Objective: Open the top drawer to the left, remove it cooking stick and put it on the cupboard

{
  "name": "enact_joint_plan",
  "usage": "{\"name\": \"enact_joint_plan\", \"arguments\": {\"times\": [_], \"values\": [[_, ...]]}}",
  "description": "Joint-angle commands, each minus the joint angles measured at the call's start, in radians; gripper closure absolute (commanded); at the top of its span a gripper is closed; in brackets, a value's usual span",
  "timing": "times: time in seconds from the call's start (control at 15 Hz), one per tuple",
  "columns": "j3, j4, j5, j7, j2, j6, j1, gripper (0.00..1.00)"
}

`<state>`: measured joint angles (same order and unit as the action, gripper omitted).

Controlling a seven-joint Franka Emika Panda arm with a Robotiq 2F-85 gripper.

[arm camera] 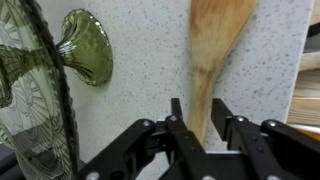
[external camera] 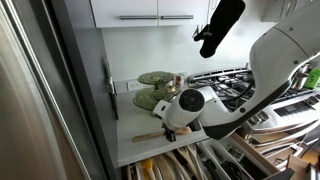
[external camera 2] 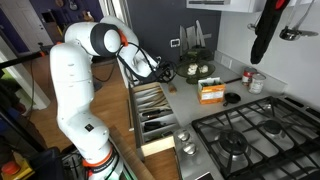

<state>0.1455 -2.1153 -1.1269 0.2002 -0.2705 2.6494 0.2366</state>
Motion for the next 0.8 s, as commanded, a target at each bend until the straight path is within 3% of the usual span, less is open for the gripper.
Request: {"name": "enact_joint_plan", "arguments": {"times": [0.0,0.27,0.53,0.73], "values": [[-0.014,0.017,-0.063,0.05,-0.014,0.018,0.005,0.31],[0.003,-0.013,-0.024,0.047,0.028,0.023,0.002,0.01],[0.033,-0.107,0.04,0.039,0.131,0.038,-0.003,0.0],[0.057,-0.198,0.149,0.07,0.226,0.023,0.0,0.0]]}}
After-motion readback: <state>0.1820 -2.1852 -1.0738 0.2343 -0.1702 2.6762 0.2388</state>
